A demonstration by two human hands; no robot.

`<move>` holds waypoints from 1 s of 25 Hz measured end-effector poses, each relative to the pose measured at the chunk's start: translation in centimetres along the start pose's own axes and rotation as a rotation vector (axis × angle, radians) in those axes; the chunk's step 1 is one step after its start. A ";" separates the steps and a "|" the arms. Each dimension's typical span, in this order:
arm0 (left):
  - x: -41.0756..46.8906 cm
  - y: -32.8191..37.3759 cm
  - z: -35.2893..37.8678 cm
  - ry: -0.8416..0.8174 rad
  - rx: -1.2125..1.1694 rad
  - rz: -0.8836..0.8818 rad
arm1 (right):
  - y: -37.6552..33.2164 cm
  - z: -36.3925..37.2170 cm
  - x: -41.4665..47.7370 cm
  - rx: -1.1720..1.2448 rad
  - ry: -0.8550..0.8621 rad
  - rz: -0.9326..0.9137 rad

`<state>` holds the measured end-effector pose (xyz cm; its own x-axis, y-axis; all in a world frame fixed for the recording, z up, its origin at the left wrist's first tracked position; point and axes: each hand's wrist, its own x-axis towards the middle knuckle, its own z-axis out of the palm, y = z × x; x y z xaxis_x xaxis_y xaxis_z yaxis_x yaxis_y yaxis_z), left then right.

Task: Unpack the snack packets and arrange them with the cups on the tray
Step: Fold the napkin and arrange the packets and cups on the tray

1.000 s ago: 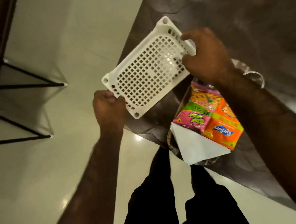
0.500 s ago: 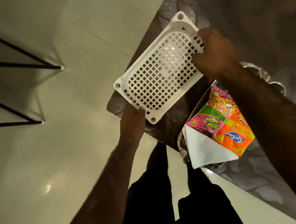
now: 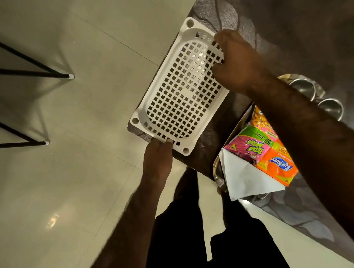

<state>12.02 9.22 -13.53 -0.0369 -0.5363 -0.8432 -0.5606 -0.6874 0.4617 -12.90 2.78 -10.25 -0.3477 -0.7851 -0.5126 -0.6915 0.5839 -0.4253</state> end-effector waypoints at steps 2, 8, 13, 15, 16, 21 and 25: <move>-0.1 -0.7 0.0 0.001 -0.014 0.006 | -0.1 0.3 0.0 -0.015 -0.009 -0.014; 0.2 -1.4 -0.5 0.005 -0.040 -0.008 | -0.4 0.9 0.1 -0.026 -0.002 -0.016; -1.3 -1.2 -0.6 0.114 -0.075 -0.040 | 2.0 -0.9 -1.6 0.030 0.106 -0.019; -2.5 -2.2 -0.2 0.087 -0.039 -0.125 | 4.3 -2.7 -2.9 0.039 0.159 0.033; -3.1 -2.8 0.4 0.029 0.004 -0.175 | 5.7 -3.8 -3.3 0.040 0.180 0.068; -6.2 -4.7 6.3 -0.224 0.054 -0.453 | 12.7 -8.3 -4.1 0.060 0.085 0.289; -7.3 -5.2 10.2 -0.279 -0.118 -0.593 | 16.0 -6.9 -4.1 0.154 -0.022 0.299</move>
<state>6.78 21.76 -12.59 0.0286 0.0855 -0.9959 -0.4579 -0.8845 -0.0891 -26.91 13.89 -9.76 -0.5057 -0.5705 -0.6472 -0.4566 0.8135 -0.3602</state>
